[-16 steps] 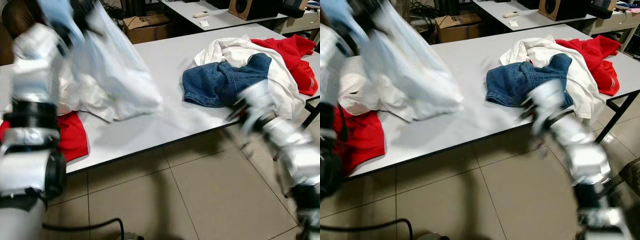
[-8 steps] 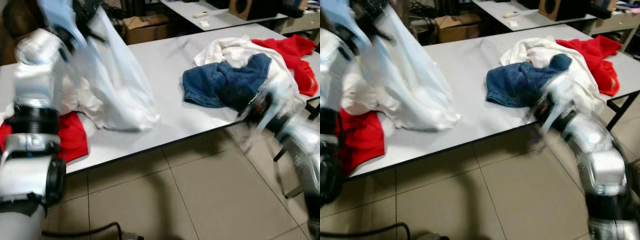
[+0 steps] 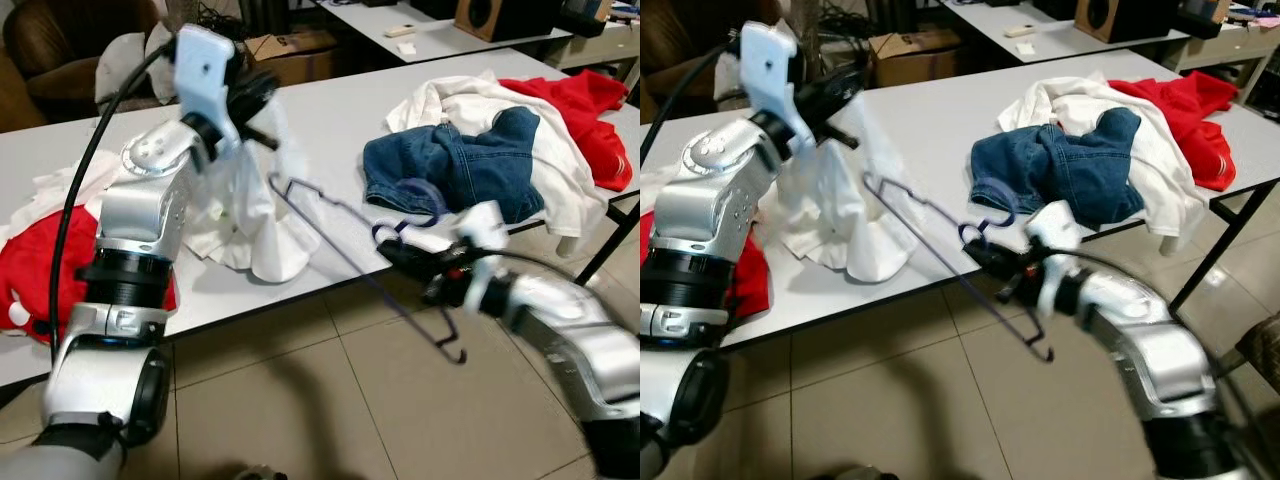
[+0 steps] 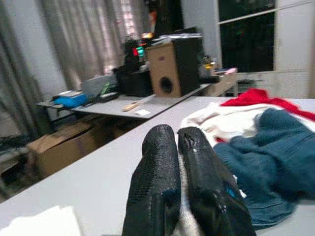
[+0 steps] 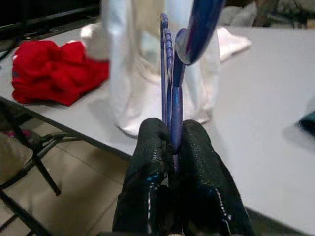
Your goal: Hang hanger
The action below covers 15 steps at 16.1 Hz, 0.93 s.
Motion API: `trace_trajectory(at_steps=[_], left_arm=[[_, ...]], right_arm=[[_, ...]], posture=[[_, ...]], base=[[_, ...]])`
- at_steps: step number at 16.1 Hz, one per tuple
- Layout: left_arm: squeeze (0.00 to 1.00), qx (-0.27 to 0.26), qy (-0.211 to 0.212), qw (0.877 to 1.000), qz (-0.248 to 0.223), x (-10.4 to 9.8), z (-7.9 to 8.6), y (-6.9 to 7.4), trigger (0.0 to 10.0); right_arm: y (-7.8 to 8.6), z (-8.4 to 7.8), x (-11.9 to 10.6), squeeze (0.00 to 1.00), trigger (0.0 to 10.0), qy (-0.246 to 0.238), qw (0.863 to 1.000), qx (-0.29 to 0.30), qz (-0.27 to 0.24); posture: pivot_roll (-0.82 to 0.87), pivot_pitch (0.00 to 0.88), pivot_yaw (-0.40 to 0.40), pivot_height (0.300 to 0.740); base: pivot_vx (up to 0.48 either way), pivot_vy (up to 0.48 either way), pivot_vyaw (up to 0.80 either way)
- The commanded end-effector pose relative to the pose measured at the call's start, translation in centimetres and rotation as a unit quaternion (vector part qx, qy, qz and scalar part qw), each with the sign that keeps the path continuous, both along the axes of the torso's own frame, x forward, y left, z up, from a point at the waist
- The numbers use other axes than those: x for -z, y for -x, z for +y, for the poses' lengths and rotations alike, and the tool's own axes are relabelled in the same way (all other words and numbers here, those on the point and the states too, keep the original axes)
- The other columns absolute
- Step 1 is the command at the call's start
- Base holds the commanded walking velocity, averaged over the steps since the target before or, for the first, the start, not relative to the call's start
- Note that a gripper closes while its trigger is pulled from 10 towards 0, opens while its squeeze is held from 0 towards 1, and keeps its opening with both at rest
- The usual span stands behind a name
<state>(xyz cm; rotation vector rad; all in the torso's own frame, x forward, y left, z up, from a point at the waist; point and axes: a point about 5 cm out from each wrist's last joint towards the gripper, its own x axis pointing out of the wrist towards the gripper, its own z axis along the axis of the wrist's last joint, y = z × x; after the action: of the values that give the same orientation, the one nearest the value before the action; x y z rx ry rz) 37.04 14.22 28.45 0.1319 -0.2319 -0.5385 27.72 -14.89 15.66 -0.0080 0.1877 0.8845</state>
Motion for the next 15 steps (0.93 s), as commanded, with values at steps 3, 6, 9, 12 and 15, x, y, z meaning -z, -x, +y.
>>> trace_trajectory(at_steps=[3,6,9,12,15], left_arm=[[0.00,0.075,0.002,0.997,0.026,0.1,-2.4,1.5,0.0],[0.00,0.081,0.016,0.996,0.030,0.1,-3.3,2.0,0.0],[0.00,-0.018,0.040,0.999,-0.017,-2.2,0.0,0.9,0.0],[0.00,-0.107,0.037,0.992,-0.056,-4.1,4.0,0.2,0.0],[0.00,-0.156,0.034,0.980,-0.121,-6.8,6.7,0.2,0.0]], right_arm=[[-1.7,0.7,-0.5,0.00,10.0,-0.017,1.000,0.025,0.001],[-2.1,1.8,-0.3,0.00,10.0,-0.027,0.999,0.000,0.020],[-2.4,0.6,2.0,0.00,10.0,0.029,0.995,0.059,0.080],[-4.9,-4.7,1.0,0.00,10.0,0.062,0.970,0.230,0.050],[-8.4,-8.7,-8.7,0.00,10.0,-0.002,0.932,0.330,-0.151]], posture=[[-0.09,0.000,0.075,0.740],[-0.09,0.000,0.068,0.740],[-0.09,0.000,0.058,0.740],[-0.09,0.000,0.058,0.740],[-0.10,0.000,0.059,0.740]], base=[[0.000,0.000,0.00],[0.000,0.000,0.00],[0.000,0.000,0.00],[0.000,0.000,0.00],[0.000,0.000,0.00]])
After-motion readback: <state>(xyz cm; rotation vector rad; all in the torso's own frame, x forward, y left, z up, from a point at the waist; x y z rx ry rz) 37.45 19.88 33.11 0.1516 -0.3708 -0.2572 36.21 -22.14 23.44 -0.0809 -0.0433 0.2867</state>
